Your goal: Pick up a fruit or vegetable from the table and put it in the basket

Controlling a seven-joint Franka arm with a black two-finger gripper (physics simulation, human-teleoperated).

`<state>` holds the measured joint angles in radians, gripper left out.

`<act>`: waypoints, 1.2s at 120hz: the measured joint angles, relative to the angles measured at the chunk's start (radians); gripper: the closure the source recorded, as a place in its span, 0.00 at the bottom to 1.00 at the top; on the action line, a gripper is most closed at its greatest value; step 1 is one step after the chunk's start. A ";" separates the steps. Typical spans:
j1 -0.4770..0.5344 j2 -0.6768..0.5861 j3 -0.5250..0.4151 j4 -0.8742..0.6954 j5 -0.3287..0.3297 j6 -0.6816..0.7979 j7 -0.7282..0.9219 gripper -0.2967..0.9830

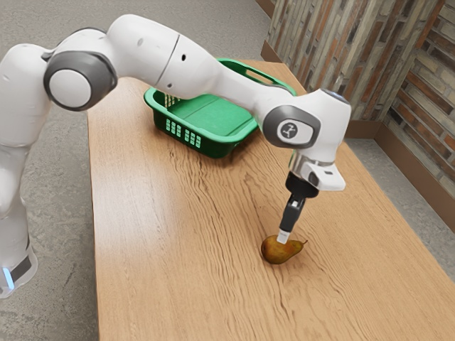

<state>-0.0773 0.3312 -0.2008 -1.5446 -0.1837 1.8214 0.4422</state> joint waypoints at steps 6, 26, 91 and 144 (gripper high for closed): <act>-0.005 -0.004 0.000 -0.003 0.000 0.000 -0.002 0.23; -0.032 -0.036 0.029 -0.058 0.001 0.004 -0.054 0.23; -0.087 0.035 0.098 -0.039 -0.018 0.103 -0.356 0.23; -0.094 0.041 0.101 -0.075 -0.058 0.109 -0.471 0.41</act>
<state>-0.1717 0.3724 -0.1001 -1.6199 -0.2420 1.9301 -0.0288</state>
